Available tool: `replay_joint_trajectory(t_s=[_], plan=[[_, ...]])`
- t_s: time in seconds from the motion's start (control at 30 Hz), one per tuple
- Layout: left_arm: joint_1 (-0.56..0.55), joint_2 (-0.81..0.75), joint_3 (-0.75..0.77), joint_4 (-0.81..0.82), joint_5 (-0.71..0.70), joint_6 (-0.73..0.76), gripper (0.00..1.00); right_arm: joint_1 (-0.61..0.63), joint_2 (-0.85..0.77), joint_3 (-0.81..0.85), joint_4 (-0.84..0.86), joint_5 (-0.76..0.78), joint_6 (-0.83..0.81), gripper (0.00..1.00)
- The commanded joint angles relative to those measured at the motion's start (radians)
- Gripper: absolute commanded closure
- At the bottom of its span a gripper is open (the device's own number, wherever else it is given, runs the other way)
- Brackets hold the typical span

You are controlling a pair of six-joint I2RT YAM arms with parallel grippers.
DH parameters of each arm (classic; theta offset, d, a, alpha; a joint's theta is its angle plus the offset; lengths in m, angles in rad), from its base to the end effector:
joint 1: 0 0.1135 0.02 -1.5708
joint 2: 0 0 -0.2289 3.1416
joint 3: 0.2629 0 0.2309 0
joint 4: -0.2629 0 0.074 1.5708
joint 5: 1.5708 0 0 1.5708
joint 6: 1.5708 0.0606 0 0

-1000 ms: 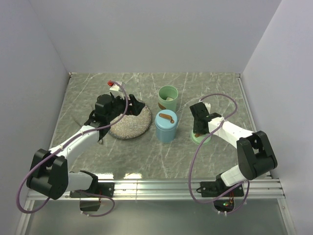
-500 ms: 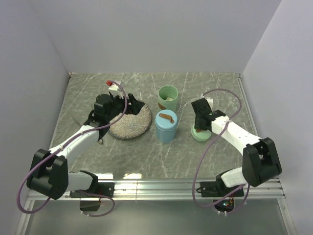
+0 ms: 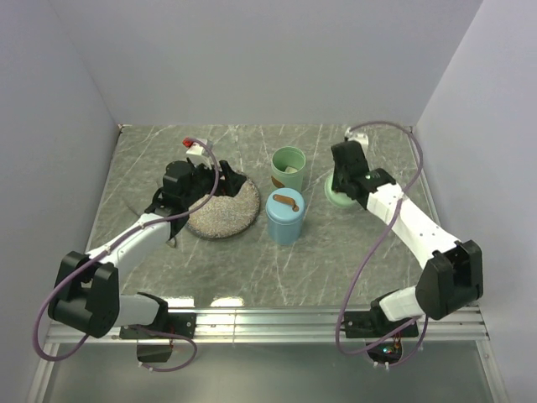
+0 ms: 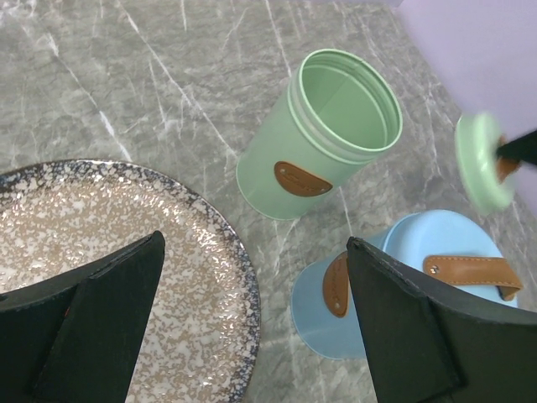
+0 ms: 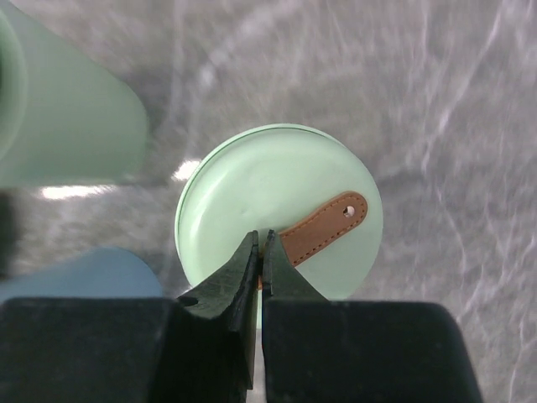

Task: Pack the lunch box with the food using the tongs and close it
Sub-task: Put the lid back on the lunch box

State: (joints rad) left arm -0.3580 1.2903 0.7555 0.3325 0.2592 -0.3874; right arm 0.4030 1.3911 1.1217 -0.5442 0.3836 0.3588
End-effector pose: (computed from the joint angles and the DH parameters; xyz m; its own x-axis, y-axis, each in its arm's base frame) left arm 0.2839 -0.1228 0.2448 -0.3910 -0.2436 -0.8876 0.4603 0.7834 -0.4178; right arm 0.2843 0.0966 0.2426 -0.6706 0.0681 -0.7387 0.1157 0.9932 -0.0135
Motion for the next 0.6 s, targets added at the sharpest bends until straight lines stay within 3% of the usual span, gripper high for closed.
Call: replay_joint_trajectory(t_s=[0.0,0.27,0.57], plan=[[0.011,0.017,0.007,0.045,-0.018,-0.008,0.04,0.008,0.029,0.168,0.044,0.017,-0.066,1.0],[0.039,0.061,0.057,0.056,0.002,-0.03,0.05,0.029,0.259,0.554,-0.025,-0.069,-0.167,1.0],[0.073,0.099,0.099,0.043,0.006,-0.03,0.05,0.114,0.574,1.003,-0.236,-0.141,-0.245,1.0]])
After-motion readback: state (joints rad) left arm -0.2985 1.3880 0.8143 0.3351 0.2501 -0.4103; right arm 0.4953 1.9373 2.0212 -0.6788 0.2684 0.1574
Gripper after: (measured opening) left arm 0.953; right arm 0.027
